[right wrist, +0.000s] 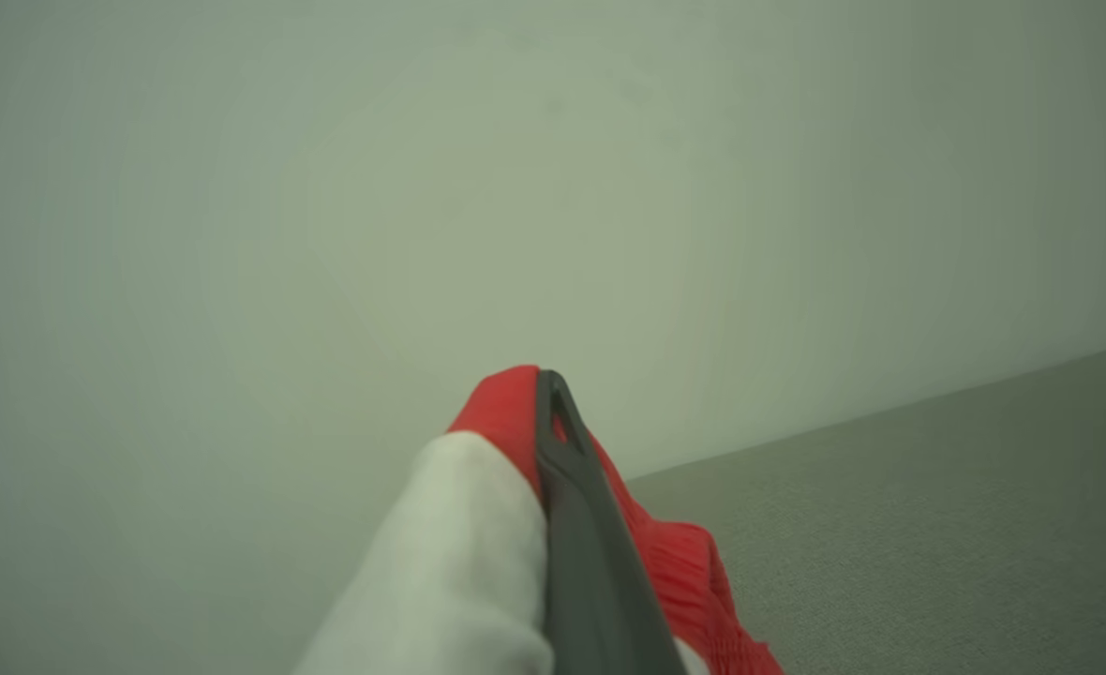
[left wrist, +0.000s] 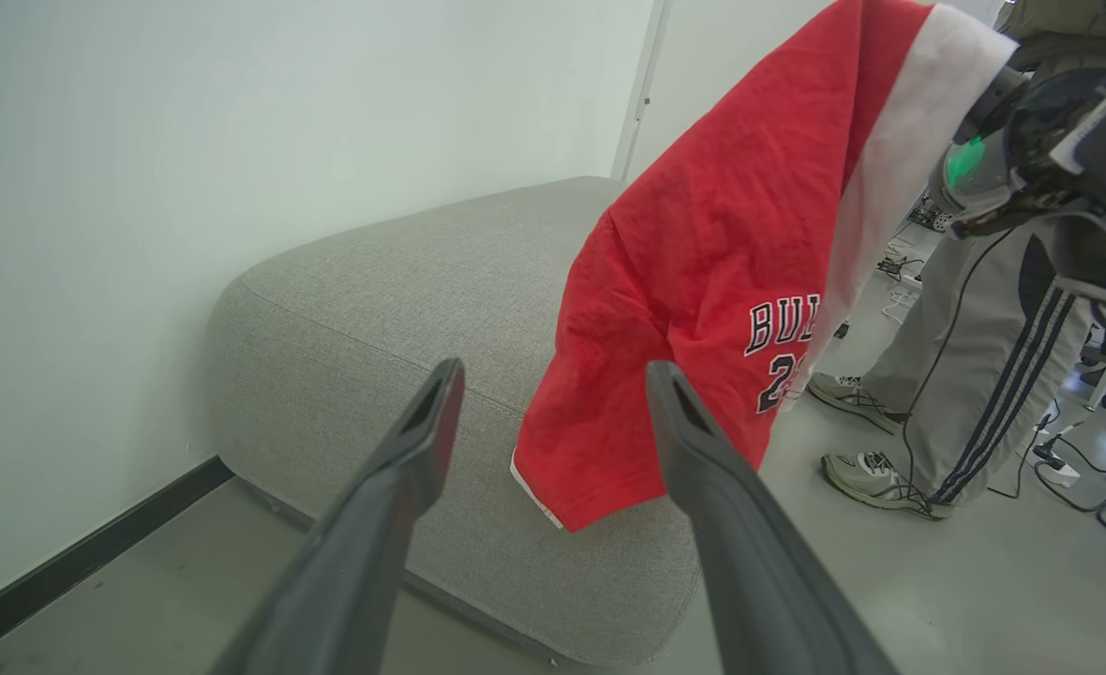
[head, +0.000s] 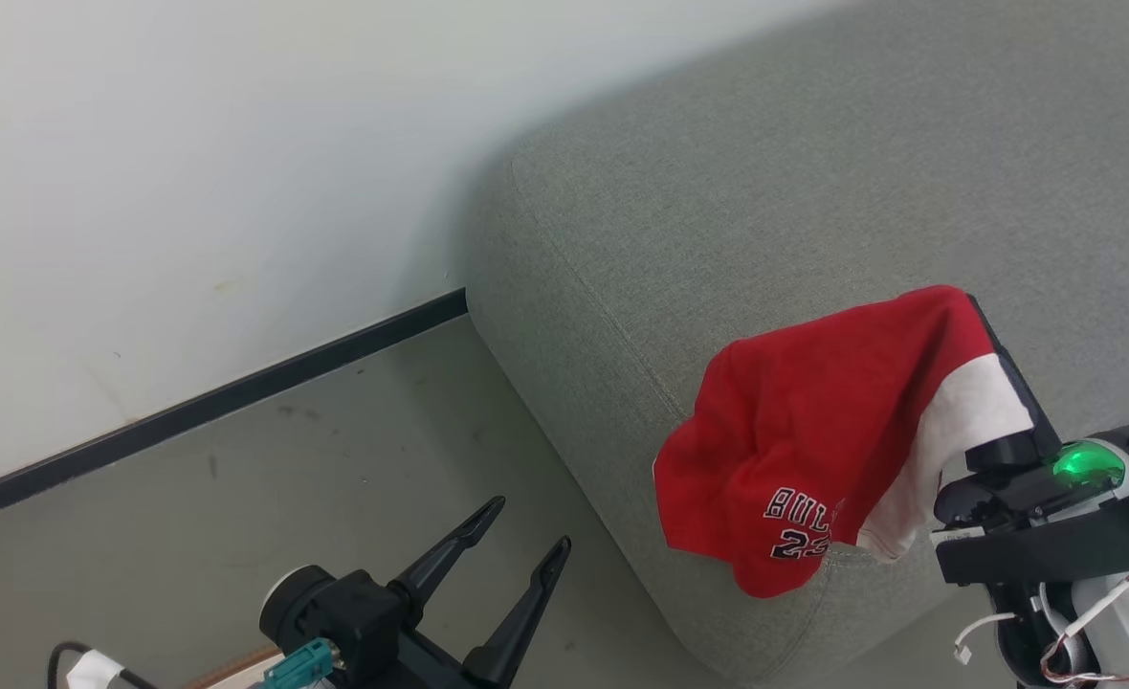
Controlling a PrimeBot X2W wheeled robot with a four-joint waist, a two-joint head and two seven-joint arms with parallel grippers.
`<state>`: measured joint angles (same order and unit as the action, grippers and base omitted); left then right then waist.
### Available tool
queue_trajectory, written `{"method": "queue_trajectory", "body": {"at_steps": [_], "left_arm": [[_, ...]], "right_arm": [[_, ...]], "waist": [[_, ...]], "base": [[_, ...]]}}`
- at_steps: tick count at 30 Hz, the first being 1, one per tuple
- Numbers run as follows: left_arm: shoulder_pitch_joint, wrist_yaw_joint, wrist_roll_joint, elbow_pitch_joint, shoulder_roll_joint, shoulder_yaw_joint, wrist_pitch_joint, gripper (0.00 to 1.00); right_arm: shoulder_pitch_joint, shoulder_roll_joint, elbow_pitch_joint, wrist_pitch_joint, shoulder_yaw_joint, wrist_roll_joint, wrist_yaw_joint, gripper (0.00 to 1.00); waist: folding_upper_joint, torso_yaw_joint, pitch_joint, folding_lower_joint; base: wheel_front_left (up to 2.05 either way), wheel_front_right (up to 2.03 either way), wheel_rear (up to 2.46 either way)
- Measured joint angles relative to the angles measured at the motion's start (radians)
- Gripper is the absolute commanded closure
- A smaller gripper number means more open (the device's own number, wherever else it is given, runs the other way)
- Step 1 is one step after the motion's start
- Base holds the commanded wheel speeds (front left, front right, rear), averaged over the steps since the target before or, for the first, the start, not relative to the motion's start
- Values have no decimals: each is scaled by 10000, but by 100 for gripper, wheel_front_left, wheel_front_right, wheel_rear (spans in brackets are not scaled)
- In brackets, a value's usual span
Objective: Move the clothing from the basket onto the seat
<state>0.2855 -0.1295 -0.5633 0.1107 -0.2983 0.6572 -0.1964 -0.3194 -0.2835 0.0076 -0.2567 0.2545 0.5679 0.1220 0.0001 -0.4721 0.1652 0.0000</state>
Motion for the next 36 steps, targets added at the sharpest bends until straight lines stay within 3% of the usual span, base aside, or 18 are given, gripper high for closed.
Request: {"method": "queue_trajectory", "body": {"at_steps": [9, 21, 36], "left_arm": [[215, 0, 0, -92, -40, 98, 23, 0], [820, -17, 31, -637, -489, 288, 378, 0], [1650, -21, 31, -1289, -1093, 357, 717, 0]], "right_arm": [[-1245, -512, 247, 0, -520, 40, 12, 100], [-3963, -1490, 2408, 224, -748, 1285, 15, 100], [-6868, -2176, 5043, 263, -1252, 1087, -94, 100]], "waist": [[0, -63, 221, 0], [0, 288, 1088, 1], [0, 951, 2553, 2]], "base": [[0, 0, 0], [0, 0, 0], [0, 0, 0]]}}
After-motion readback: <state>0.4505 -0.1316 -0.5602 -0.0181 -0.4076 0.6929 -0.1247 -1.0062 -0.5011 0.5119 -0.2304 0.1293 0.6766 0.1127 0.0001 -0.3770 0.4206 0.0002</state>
